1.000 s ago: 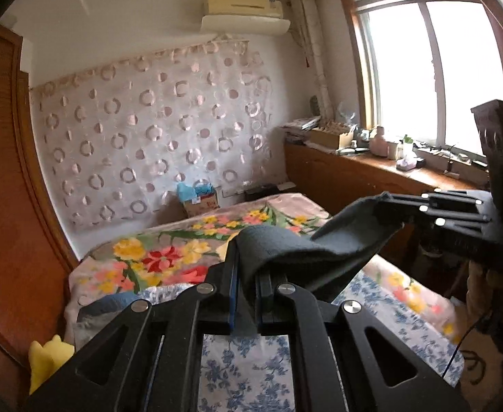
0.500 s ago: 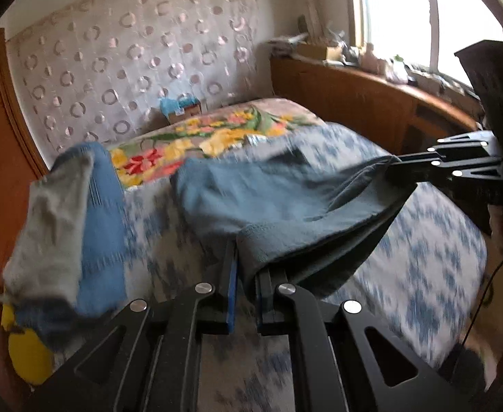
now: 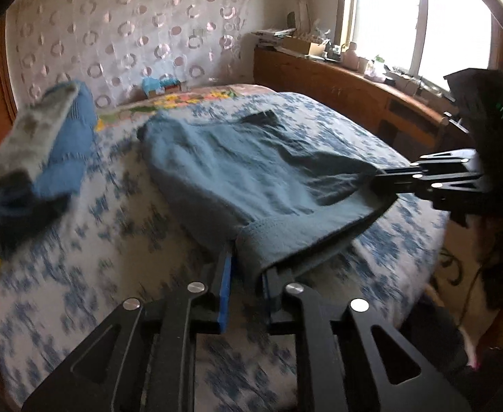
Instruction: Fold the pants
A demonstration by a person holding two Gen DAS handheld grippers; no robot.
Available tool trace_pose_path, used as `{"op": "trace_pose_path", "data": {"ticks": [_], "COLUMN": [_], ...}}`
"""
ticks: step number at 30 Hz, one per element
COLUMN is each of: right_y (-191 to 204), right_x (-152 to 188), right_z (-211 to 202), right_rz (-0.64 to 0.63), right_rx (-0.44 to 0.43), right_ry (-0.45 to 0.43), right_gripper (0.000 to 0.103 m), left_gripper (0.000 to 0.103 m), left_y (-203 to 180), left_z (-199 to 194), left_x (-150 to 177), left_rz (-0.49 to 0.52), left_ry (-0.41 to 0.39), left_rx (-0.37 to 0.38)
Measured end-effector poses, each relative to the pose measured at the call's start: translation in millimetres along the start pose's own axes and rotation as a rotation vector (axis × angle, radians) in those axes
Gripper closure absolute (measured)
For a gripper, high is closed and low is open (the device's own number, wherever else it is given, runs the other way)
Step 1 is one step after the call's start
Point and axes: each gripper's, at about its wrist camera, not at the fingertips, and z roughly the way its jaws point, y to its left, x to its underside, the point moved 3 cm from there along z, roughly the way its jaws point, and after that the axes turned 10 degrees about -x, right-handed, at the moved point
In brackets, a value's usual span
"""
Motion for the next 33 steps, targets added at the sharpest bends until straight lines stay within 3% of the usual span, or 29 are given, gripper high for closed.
{"op": "trace_pose_path", "data": {"ticks": [4,9,14,20,27,33], "right_y": [-8.7,-15.0,-17.4,-20.3,-20.4,-20.2], "right_x": [10.3,14.6,18.3,22.4,28.1,36.9], "right_z": [10.4,17.0,22.6,24.4,24.2,23.8], "right_rz": [0.022,0.041,0.051,0.067,0.077,0.084], "right_rx": [0.022,0.025,0.026,0.024,0.028,0.042], "right_ry": [0.004,0.0,-0.002,-0.01,-0.032,-0.067], "right_gripper": [0.093,0.093,0.093,0.093,0.093,0.093], "left_gripper": [0.078,0.059,0.059,0.059,0.059,0.059], "left_y": [1.2,13.1,28.2,16.8,3.0,1.6], "left_z": [-9.0,-29.4,-26.5,4.2,30.8,29.3], "left_x": [12.3,17.1,5.2,-3.1,8.8,17.9], "left_rz": [-0.016,-0.055,-0.133,-0.158,-0.169,-0.192], "left_ry": [-0.003,-0.037,-0.056,-0.005,0.091,0.095], "left_rx": [0.027,0.047,0.01,0.058,0.055,0.053]}}
